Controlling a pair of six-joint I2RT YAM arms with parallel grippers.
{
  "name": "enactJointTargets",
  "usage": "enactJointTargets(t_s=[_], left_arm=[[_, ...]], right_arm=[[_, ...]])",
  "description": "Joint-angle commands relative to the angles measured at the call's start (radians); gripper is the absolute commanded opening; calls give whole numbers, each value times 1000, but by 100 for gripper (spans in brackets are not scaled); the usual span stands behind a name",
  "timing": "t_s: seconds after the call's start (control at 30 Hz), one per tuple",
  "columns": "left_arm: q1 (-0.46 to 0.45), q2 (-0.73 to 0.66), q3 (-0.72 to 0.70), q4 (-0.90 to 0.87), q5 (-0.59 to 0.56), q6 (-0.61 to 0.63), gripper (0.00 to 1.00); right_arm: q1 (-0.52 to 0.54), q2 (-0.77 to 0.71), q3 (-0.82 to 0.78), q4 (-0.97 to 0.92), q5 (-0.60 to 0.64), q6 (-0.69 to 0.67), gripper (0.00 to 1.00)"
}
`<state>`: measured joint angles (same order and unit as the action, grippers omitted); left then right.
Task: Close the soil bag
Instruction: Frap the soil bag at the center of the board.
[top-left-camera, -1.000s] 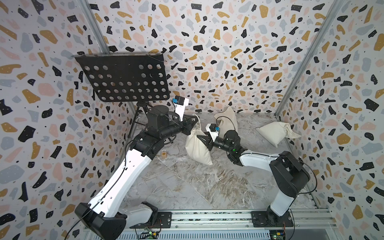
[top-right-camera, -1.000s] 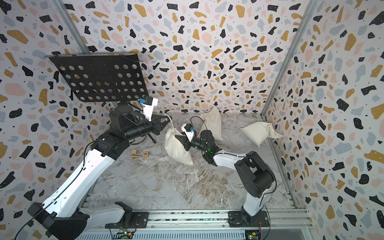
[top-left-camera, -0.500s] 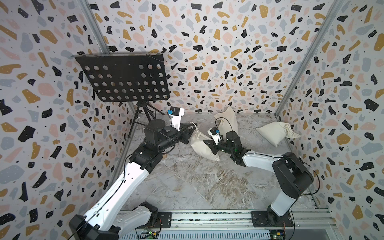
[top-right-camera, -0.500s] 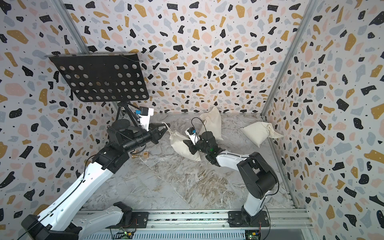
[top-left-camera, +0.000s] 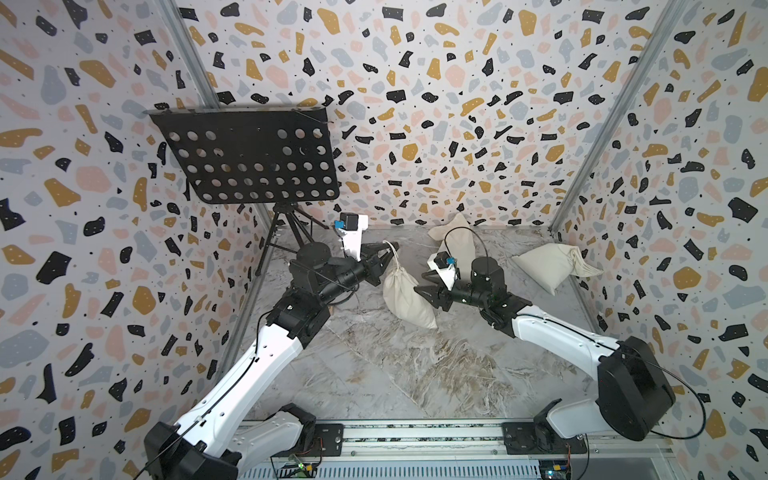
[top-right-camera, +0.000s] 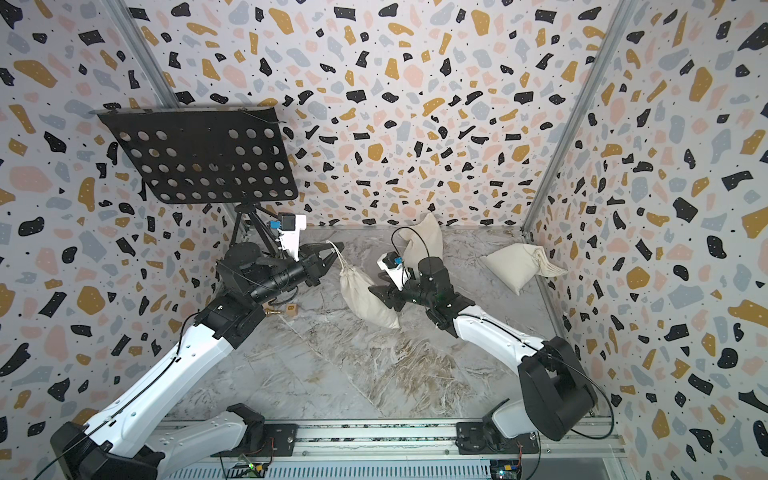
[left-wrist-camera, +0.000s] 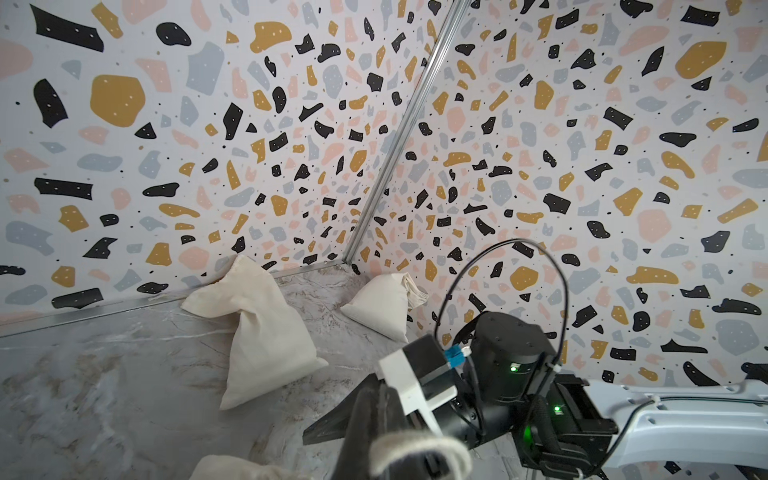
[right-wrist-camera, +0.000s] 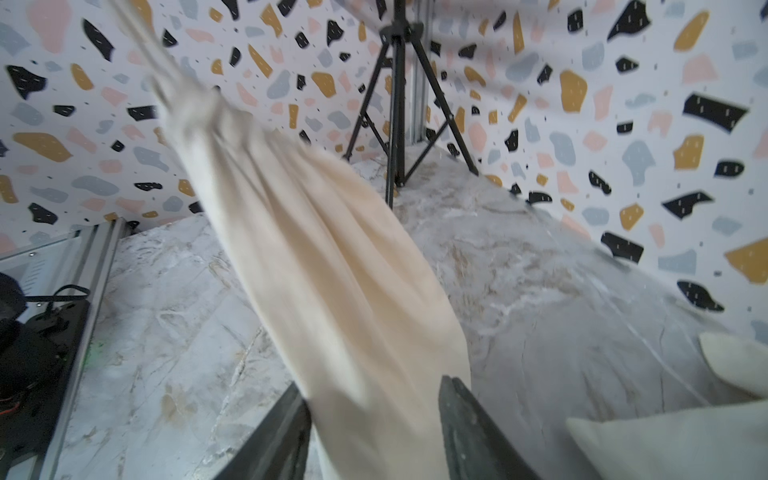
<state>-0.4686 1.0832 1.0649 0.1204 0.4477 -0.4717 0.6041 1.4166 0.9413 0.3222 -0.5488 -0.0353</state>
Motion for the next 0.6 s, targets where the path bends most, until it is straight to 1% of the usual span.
enactJointTargets(t_s=[0.0, 0.13, 0.27, 0.47, 0.57], left_arm=[[-4, -13, 40, 81, 26, 12, 0], [-4, -9, 29, 99, 41, 1, 0], [-4, -11, 29, 94, 41, 11, 0], [-4, -14, 31, 91, 46, 16, 0], [-4, -17, 30, 93, 53, 15, 0]], right_arm=[[5, -17, 97, -72, -122, -10, 58], [21, 24, 195, -74, -178, 0, 57], [51, 61, 301, -126, -224, -32, 57], [78, 97, 372, -182, -284, -65, 56], [83, 119, 399, -194, -280, -75, 52]])
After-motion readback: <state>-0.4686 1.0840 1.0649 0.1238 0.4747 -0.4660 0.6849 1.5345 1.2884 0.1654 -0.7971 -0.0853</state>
